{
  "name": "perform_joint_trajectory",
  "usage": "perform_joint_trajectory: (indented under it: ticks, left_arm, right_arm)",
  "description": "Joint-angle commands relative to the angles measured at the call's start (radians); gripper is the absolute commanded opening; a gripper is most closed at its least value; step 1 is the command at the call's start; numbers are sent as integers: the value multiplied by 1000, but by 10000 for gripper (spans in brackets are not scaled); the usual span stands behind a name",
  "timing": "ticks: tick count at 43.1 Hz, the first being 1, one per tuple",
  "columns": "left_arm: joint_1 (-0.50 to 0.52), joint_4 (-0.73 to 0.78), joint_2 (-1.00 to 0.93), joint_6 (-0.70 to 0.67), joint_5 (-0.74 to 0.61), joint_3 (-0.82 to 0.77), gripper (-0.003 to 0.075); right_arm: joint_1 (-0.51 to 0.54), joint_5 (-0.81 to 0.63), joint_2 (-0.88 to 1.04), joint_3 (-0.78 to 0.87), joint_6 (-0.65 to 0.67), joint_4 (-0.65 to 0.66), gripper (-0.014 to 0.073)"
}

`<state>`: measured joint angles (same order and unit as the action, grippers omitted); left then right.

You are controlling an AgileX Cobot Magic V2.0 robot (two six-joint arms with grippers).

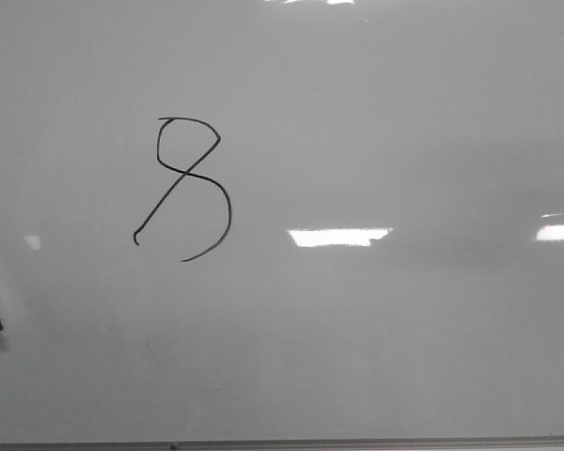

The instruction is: Write number 8 on whiteboard

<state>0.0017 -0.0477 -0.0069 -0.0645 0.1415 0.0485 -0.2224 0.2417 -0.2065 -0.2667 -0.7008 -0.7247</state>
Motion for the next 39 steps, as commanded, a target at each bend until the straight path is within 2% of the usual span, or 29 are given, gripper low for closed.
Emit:
perform_joint_trajectory:
  ticks: [1,3,6,39]
  left_arm:
    - [4,-13,-14,-1,-119,-39,-21]
    - [4,-13,-14,-1,-149,-74,-20]
    - [4,-13,-14,-1,-92,-66,-21]
    - [4,-13,-14,-1,-110,-69,-21]
  right_arm:
    - [4,-65,-8,-28,-1,-18,-69]
    - [4,-65,-8,-28,-1,-18,-69]
    - [4,-65,-8,-28,-1,-18,-69]
    - [4,-66,-8,-28,-1,-18,-69]
